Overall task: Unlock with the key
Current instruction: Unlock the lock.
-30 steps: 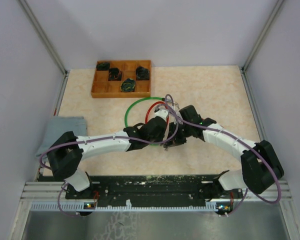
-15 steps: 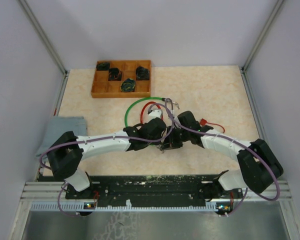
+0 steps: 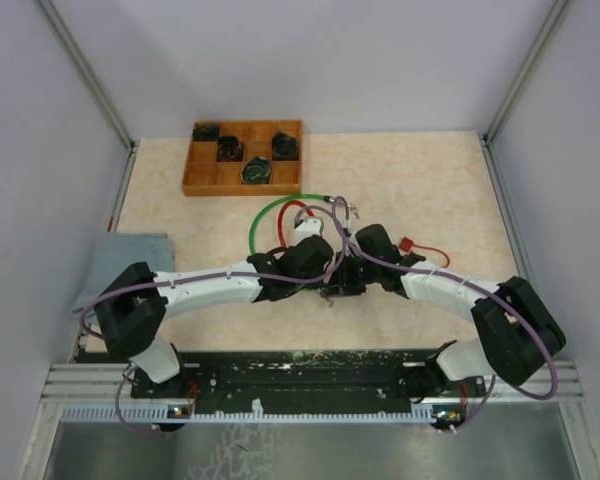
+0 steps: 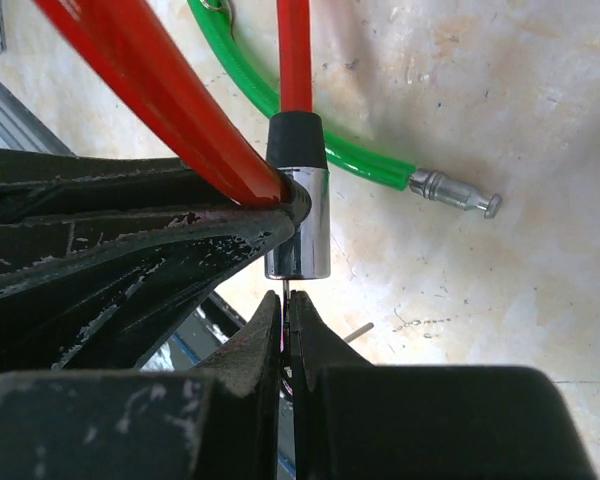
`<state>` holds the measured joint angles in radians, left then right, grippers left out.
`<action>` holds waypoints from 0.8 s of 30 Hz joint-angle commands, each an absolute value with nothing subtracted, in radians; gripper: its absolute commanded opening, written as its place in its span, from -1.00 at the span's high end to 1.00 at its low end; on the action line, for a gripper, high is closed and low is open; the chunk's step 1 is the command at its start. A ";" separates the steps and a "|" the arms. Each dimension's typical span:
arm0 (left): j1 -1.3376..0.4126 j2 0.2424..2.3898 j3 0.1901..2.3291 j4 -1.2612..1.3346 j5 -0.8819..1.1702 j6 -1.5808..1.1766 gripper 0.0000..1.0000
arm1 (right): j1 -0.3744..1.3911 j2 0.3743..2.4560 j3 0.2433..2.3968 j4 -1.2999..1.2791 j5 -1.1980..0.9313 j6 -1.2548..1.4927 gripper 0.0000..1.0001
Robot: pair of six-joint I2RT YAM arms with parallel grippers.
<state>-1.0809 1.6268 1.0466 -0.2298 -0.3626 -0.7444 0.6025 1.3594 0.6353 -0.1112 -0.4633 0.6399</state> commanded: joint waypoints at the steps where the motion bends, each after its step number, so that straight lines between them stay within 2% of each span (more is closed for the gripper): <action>1: -1.131 1.577 1.102 -0.068 -0.201 -0.828 1.00 | 0.597 1.327 0.688 0.167 -0.350 0.640 1.00; 3: -1.114 1.589 1.106 -0.078 -0.223 -0.822 1.00 | 0.597 1.294 0.692 0.135 -0.336 0.619 0.96; 8: -1.081 1.621 1.115 -0.112 -0.269 -0.825 1.00 | 0.597 1.240 0.698 0.050 -0.316 0.577 0.47; 11: -1.063 1.635 1.114 -0.115 -0.294 -0.830 1.00 | 0.597 1.225 0.702 0.000 -0.319 0.576 0.32; 24: -1.026 1.657 1.116 -0.142 -0.281 -0.839 1.00 | 0.592 1.114 0.719 -0.200 -0.199 0.430 0.22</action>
